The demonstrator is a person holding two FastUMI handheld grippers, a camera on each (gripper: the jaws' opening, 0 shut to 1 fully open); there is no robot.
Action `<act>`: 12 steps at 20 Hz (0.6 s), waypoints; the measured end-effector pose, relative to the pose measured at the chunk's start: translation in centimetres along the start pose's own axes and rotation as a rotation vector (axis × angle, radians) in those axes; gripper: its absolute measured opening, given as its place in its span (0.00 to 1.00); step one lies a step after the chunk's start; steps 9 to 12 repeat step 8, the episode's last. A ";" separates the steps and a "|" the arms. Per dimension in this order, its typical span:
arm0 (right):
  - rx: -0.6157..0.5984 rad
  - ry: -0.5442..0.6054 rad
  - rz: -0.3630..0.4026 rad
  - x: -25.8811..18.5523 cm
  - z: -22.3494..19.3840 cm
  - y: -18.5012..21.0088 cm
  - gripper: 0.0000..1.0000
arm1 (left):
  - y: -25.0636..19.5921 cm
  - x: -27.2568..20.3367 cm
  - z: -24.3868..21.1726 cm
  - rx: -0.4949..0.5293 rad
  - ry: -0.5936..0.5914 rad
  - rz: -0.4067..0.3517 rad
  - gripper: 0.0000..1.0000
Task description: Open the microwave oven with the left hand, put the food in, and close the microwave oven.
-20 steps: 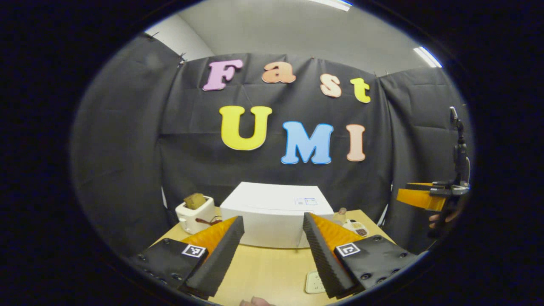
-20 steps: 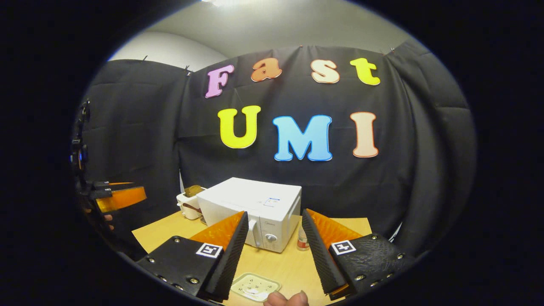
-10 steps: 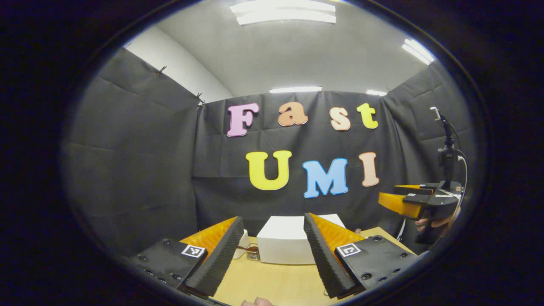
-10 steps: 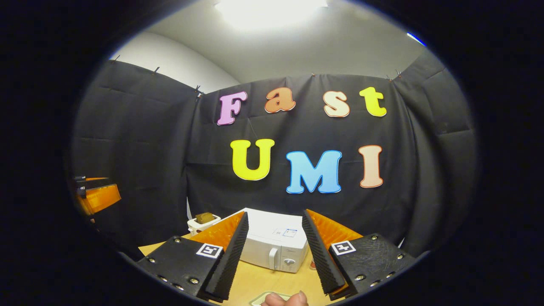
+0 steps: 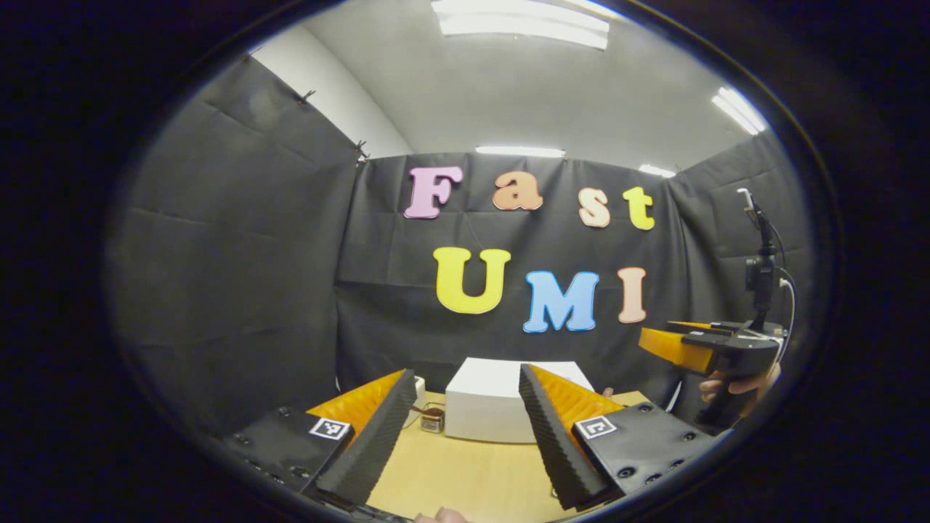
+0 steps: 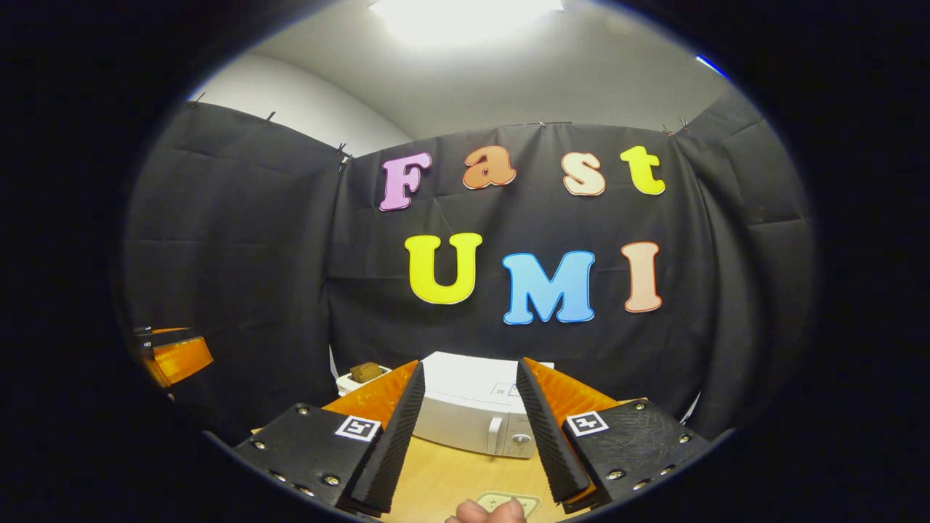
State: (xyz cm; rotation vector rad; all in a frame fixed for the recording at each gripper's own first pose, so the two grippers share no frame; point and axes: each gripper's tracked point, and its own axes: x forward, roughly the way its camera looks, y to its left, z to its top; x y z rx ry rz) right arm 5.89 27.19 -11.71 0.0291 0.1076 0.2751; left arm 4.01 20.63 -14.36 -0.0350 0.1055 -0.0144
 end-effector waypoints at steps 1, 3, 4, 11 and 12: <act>0.005 0.003 -0.002 -0.1 0.0 0.1 0.78 | 0.1 -0.1 0.1 0.005 -0.004 -0.001 0.94; 0.001 0.005 -0.002 -0.1 -0.1 0.2 0.78 | 0.1 -0.2 -0.1 0.009 -0.008 -0.002 0.94; -0.006 0.005 -0.003 -0.1 0.0 0.2 0.78 | 0.0 -0.4 -0.2 0.007 -0.006 -0.004 0.94; -0.007 0.004 -0.005 0.0 0.2 0.4 0.78 | 0.1 -0.4 0.2 0.003 -0.018 0.004 0.94; -0.007 0.004 -0.005 0.0 0.2 0.4 0.78 | 0.1 -0.4 0.2 0.003 -0.018 0.004 0.94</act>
